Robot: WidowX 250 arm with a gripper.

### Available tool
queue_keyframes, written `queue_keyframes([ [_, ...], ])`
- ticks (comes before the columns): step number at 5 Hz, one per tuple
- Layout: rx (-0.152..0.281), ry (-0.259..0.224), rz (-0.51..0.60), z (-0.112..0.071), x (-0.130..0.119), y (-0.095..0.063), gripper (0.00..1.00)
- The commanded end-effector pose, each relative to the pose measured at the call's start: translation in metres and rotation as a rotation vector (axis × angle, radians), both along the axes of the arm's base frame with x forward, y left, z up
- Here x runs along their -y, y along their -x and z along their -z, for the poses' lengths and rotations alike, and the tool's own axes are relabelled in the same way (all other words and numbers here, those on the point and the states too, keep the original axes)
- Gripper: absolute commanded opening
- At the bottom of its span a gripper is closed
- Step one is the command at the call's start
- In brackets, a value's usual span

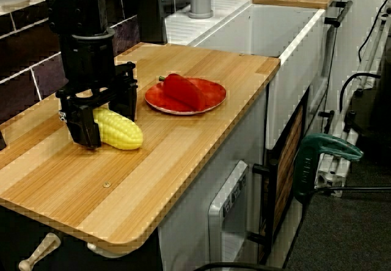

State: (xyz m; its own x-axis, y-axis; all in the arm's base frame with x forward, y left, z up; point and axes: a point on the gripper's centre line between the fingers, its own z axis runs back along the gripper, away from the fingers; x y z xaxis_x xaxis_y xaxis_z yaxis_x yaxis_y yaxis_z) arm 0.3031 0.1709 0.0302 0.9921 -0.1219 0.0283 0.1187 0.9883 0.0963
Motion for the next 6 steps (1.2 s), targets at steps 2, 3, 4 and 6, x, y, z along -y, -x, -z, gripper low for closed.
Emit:
queue_keyframes([
  [2, 0.032, 0.087, -0.033, -0.035, -0.018, 0.0, 1.0],
  [3, 0.036, 0.134, -0.031, -0.051, -0.021, 0.003, 1.0],
  [4, 0.042, 0.186, -0.042, -0.066, -0.022, 0.01, 1.0],
  [6, 0.06, 0.238, 0.069, -0.076, -0.006, 0.035, 1.0],
])
